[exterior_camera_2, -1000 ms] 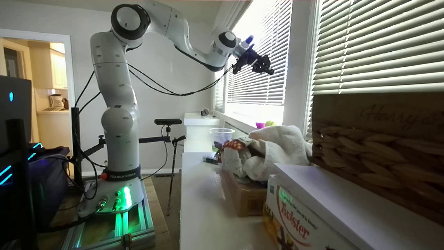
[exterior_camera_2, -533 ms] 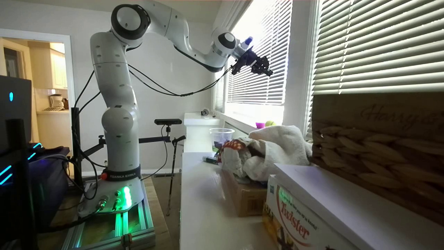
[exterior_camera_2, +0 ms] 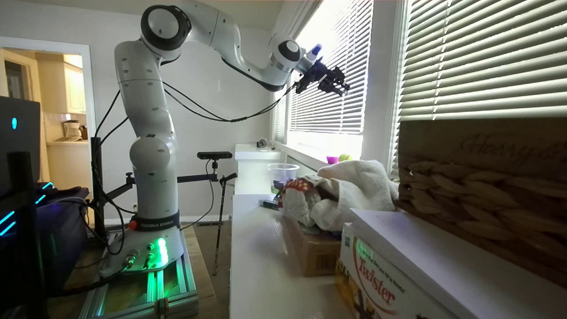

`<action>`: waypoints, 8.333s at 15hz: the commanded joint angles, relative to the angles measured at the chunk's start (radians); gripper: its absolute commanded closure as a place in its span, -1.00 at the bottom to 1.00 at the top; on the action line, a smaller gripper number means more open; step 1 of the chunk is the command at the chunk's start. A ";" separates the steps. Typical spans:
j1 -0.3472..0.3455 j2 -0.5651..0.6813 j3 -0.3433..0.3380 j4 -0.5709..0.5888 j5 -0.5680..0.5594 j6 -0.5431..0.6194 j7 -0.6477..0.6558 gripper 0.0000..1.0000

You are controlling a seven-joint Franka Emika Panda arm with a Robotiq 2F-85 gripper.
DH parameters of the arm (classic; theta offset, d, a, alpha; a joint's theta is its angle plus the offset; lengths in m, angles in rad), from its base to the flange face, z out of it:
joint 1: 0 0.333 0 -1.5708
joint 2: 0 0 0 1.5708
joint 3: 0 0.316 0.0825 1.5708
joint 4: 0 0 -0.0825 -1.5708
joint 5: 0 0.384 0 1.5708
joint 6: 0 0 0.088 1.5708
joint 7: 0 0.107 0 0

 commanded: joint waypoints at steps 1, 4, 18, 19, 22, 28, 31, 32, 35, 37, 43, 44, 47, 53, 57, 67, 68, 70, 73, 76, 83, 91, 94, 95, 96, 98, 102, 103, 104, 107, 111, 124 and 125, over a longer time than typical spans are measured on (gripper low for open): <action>-0.017 -0.019 0.003 -0.013 -0.046 0.043 0.040 -0.66; -0.027 -0.020 0.005 -0.010 -0.057 0.060 0.047 -0.92; -0.073 -0.013 0.012 0.001 -0.171 0.117 0.149 0.63; -0.072 -0.013 0.012 0.001 -0.175 0.116 0.154 0.80; -0.070 -0.014 0.012 -0.001 -0.175 0.115 0.159 1.00; -0.038 -0.027 0.002 -0.028 -0.087 0.095 0.116 0.99; 0.003 -0.045 0.000 -0.077 0.004 0.081 0.085 0.99; 0.018 -0.056 -0.001 -0.099 0.028 0.076 0.078 0.99; 0.040 -0.091 -0.005 -0.156 0.057 0.058 0.081 0.99; 0.052 -0.116 -0.014 -0.210 0.076 0.057 0.076 0.99; 0.053 -0.140 -0.033 -0.379 0.052 0.111 0.096 0.99; 0.054 -0.137 -0.036 -0.404 0.052 0.118 0.094 0.99; 0.063 -0.121 -0.039 -0.475 0.054 0.145 0.093 0.99; 0.061 -0.089 -0.040 -0.593 0.042 0.177 0.097 0.99; 0.049 -0.064 -0.040 -0.646 0.024 0.193 0.102 0.99; -0.014 0.032 -0.042 -0.698 -0.022 0.250 0.118 0.99; -0.020 0.041 -0.042 -0.700 -0.024 0.255 0.119 0.99; -0.033 0.055 -0.041 -0.695 -0.030 0.263 0.120 0.99; -0.048 0.066 -0.035 -0.682 -0.043 0.269 0.117 0.99; -0.034 0.060 -0.041 -0.690 -0.021 0.273 0.096 0.35; -0.001 0.050 -0.039 -0.711 0.025 0.252 0.069 -0.66; 0.173 -0.203 -0.043 -0.685 0.457 -0.098 -0.205 -1.00; 0.178 -0.318 -0.041 -0.609 0.532 -0.326 -0.265 -1.00; 0.175 -0.347 -0.044 -0.578 0.541 -0.395 -0.279 -1.00; 0.159 -0.366 -0.043 -0.549 0.528 -0.448 -0.281 -1.00; 0.131 -0.393 -0.047 -0.498 0.504 -0.522 -0.276 -1.00; 0.074 -0.395 -0.077 -0.416 0.514 -0.658 -0.242 -1.00; 0.061 -0.391 -0.088 -0.410 0.514 -0.674 -0.234 -1.00; 0.046 -0.386 -0.098 -0.407 0.510 -0.698 -0.231 -1.00; 0.008 -0.372 -0.135 -0.411 0.506 -0.713 -0.224 -1.00; -0.017 -0.340 -0.182 -0.426 0.516 -0.652 -0.230 -1.00; -0.078 -0.205 -0.249 -0.493 0.519 -0.426 -0.210 -1.00; -0.088 -0.194 -0.250 -0.491 0.516 -0.426 -0.191 -1.00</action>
